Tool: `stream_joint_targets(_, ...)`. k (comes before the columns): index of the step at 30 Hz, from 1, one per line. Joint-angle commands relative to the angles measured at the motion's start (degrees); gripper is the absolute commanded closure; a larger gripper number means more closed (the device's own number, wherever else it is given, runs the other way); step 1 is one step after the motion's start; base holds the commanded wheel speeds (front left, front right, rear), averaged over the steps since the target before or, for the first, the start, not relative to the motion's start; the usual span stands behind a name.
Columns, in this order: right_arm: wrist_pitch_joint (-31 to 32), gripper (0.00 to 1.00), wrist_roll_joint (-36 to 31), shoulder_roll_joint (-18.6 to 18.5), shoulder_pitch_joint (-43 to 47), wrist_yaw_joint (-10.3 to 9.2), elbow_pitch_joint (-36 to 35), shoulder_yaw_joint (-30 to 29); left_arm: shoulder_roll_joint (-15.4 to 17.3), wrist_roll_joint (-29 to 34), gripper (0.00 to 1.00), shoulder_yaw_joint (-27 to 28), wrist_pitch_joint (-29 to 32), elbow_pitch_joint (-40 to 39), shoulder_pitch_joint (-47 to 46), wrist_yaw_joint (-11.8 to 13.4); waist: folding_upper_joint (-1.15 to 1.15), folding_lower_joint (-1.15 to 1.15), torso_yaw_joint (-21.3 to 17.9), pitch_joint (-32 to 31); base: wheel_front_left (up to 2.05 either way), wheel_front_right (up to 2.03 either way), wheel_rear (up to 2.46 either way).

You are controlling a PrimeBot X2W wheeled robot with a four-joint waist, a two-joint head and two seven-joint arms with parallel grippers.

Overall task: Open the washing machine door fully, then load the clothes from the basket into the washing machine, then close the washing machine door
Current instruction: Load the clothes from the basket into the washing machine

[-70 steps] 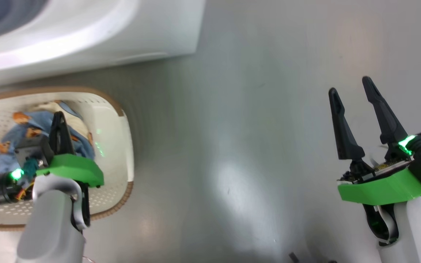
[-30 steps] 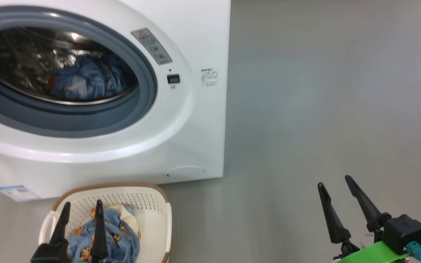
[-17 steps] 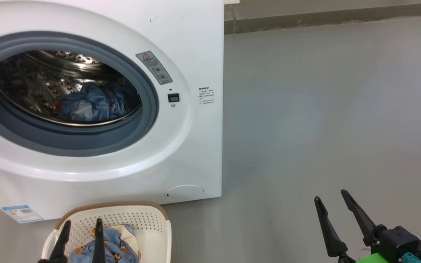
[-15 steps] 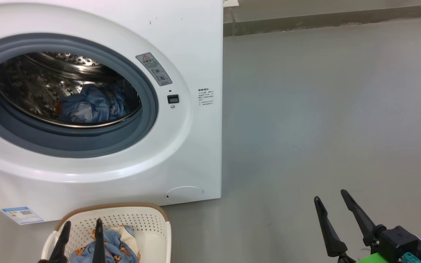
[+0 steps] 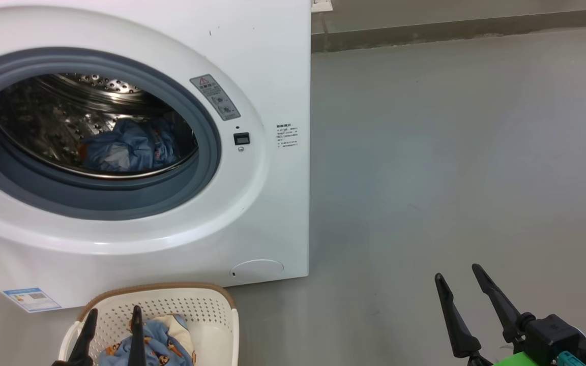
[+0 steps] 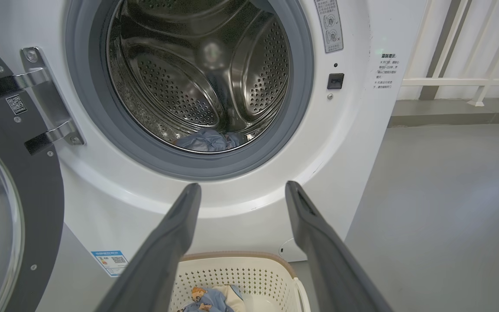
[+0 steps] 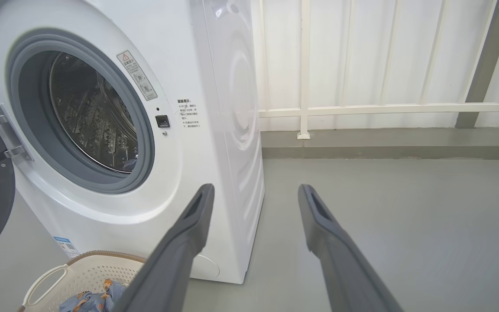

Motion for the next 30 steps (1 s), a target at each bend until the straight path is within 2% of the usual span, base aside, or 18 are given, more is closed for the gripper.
stream_joint_targets(1,-0.1,0.0,-0.4,-0.1,0.0,0.34,-1.7,1.8,1.0,-0.5,0.0,1.8,0.1,-1.5,-0.6,0.6,0.0,0.0,0.1,0.1,0.0,0.0,0.0)
stream_joint_targets(16,-0.1,0.0,-0.1,-0.2,-0.9,0.34,-2.1,2.3,1.2,0.3,0.0,0.7,1.5,1.6,-1.7,1.9,0.0,0.0,0.9,2.8,0.0,0.0,0.0)
stream_joint_targets(21,-0.4,0.0,0.4,-0.6,-2.4,0.34,-2.6,2.5,1.2,2.2,0.0,-1.3,2.5,6.8,-4.1,2.4,0.0,0.0,1.1,6.7,0.0,0.0,0.0)
stream_joint_targets(30,-0.9,0.0,1.4,-2.2,-6.6,0.34,-3.6,2.6,0.5,3.8,0.0,-4.3,2.5,20.6,-13.2,1.1,0.0,0.0,1.1,16.1,0.0,0.0,0.0)
